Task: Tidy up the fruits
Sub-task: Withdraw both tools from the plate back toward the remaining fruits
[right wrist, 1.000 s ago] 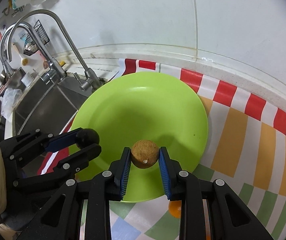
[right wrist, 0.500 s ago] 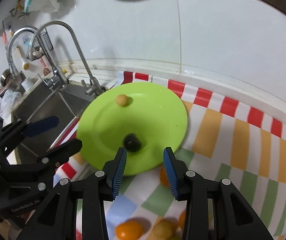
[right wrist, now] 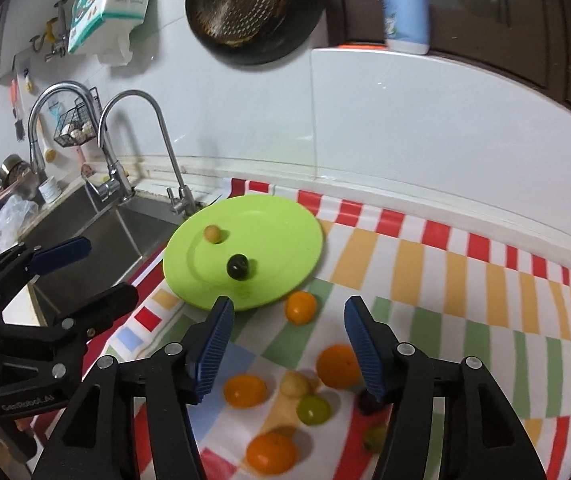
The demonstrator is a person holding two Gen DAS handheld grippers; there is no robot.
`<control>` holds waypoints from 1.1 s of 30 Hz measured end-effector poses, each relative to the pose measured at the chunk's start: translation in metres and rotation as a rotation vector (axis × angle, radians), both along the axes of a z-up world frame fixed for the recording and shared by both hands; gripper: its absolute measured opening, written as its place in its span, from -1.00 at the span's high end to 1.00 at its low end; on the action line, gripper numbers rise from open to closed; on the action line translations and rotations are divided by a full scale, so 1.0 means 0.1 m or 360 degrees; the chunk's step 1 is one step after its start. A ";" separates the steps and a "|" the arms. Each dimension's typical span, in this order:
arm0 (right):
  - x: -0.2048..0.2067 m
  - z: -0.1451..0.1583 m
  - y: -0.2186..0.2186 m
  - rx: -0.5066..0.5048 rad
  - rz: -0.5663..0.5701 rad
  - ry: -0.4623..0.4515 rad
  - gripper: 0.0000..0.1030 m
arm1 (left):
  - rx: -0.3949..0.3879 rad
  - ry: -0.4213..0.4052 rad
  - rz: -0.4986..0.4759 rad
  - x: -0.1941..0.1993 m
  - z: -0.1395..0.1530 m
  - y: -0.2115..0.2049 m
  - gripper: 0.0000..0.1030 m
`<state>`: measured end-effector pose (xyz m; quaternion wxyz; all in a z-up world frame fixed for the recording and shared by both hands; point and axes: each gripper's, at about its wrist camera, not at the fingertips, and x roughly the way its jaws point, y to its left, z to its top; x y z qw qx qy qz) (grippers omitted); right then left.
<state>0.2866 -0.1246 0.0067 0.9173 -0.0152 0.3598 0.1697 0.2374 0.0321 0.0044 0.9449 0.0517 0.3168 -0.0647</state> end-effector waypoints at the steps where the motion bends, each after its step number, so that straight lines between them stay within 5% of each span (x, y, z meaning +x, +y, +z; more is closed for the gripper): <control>1: -0.06 0.02 -0.05 -0.0003 -0.0021 -0.0012 -0.14 | -0.0003 -0.0004 -0.0002 -0.04 0.01 -0.02 -0.55; 19: -0.76 -0.01 -0.58 -0.0007 -0.0166 -0.0087 -0.14 | -0.0033 -0.0041 -0.0135 -0.57 -0.09 -0.52 -0.60; 33: -0.93 -0.42 -0.74 -0.0147 -0.0114 0.0014 -0.14 | 0.0019 0.0022 -0.0231 -0.61 -0.47 -0.79 -0.60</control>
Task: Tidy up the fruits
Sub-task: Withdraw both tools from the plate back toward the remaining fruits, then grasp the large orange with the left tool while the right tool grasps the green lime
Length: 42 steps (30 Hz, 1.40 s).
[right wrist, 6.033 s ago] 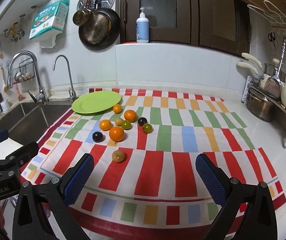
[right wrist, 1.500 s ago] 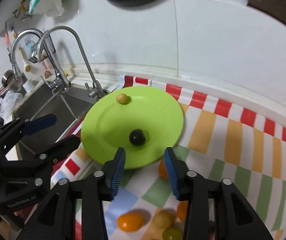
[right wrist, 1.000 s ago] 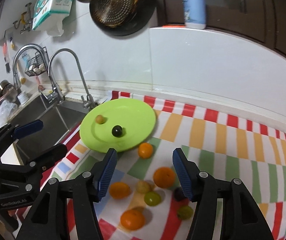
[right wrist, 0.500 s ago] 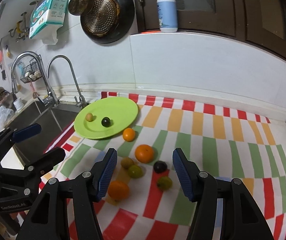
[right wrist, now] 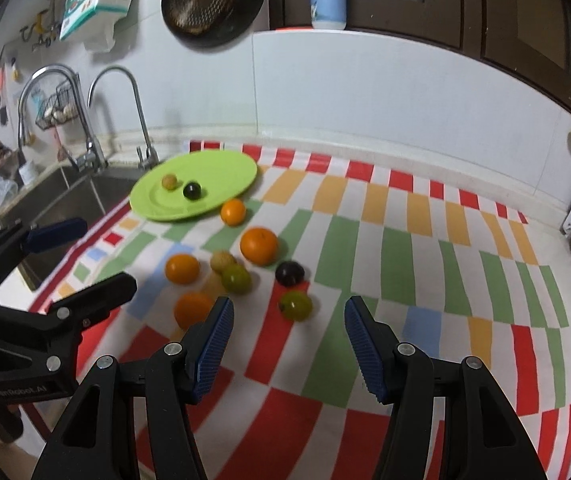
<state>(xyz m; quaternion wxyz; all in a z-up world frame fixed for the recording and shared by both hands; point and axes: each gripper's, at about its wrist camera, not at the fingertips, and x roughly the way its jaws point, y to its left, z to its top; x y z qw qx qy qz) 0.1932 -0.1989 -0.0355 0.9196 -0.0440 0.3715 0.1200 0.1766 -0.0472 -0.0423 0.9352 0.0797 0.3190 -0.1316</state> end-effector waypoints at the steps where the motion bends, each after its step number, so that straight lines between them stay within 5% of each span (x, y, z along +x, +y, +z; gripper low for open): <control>1: 0.00 -0.03 0.00 -0.0016 0.0012 0.0001 -0.14 | 0.0001 0.0010 -0.0004 0.00 -0.04 -0.02 -0.60; 14: 0.16 -0.34 0.00 -0.0075 0.0110 0.0082 -0.13 | -0.0035 0.0201 -0.0024 0.23 -0.46 -0.14 -0.57; 32: 0.53 -0.61 0.06 0.0009 0.0129 0.0194 0.19 | -0.0121 0.0376 -0.0100 0.49 -0.65 -0.23 0.21; 42: 0.64 -0.67 0.09 0.0012 0.0122 0.0212 0.37 | -0.0101 0.0367 -0.0079 0.53 -0.58 -0.24 0.22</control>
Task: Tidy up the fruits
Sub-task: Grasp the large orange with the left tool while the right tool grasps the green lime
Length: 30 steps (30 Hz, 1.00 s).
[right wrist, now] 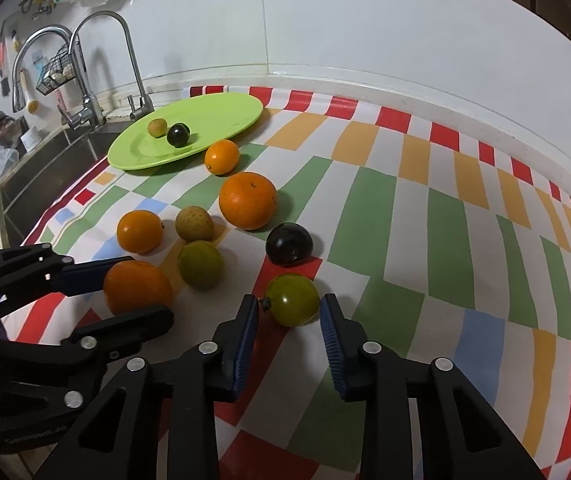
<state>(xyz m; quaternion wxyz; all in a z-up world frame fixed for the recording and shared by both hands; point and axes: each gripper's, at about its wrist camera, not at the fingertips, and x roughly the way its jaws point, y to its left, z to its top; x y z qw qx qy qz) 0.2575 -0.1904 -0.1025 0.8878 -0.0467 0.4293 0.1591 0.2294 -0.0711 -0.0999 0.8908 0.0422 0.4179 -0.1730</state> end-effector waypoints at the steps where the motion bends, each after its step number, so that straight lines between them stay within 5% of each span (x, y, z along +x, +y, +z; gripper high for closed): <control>1: 0.00 0.00 0.00 -0.0002 -0.0002 -0.0001 0.42 | 0.0005 -0.0004 0.0004 0.00 0.01 0.00 0.22; 30: -0.49 0.77 0.28 0.0131 0.0027 -0.0256 0.44 | -0.0032 -0.0248 0.0067 -0.28 0.68 0.41 0.22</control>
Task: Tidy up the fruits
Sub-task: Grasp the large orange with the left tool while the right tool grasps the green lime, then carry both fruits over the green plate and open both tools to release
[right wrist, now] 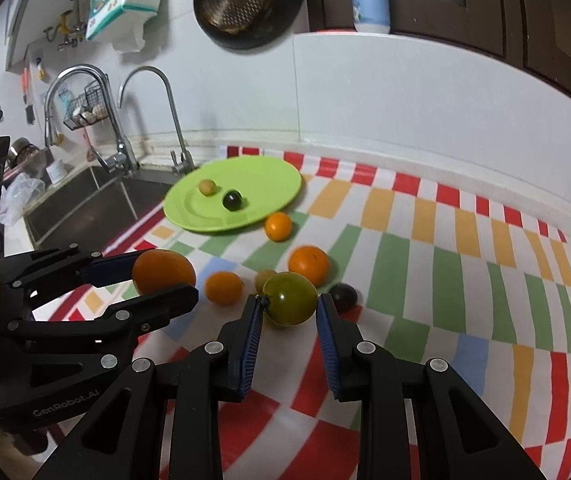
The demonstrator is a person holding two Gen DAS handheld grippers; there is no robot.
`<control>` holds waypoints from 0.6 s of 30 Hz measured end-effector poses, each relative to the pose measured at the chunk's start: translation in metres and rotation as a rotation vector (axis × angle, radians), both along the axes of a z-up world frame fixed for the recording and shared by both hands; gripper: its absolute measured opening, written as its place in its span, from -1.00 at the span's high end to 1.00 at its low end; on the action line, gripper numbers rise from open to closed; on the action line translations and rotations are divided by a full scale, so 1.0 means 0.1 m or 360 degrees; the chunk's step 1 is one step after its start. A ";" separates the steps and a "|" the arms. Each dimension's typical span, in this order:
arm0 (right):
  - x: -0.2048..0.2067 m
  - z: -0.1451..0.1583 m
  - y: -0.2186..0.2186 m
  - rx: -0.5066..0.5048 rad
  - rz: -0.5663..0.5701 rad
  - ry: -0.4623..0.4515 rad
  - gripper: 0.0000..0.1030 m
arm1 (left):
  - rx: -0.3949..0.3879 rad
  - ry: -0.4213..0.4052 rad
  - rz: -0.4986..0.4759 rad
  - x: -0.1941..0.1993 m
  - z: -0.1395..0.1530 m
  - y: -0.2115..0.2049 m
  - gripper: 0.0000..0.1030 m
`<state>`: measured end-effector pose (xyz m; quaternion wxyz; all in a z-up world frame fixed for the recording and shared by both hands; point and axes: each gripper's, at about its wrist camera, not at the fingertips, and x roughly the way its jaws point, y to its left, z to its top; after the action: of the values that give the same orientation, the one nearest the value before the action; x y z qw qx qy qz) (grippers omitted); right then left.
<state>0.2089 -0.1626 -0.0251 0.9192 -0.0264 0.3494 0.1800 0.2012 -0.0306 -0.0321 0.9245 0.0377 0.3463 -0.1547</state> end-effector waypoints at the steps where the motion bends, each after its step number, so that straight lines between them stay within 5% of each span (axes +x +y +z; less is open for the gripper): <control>1: 0.01 0.02 0.02 0.0002 0.0002 -0.0008 0.44 | -0.0007 -0.0005 0.0001 0.00 0.02 0.02 0.22; 18: 0.30 0.39 0.50 0.0085 0.0075 -0.0131 0.44 | -0.0010 -0.0163 0.0144 0.21 0.37 0.54 0.22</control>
<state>0.2388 -0.1123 0.0142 0.9286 -0.0173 0.3057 0.2096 0.2219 0.0234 0.0050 0.9472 0.0268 0.2995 -0.1118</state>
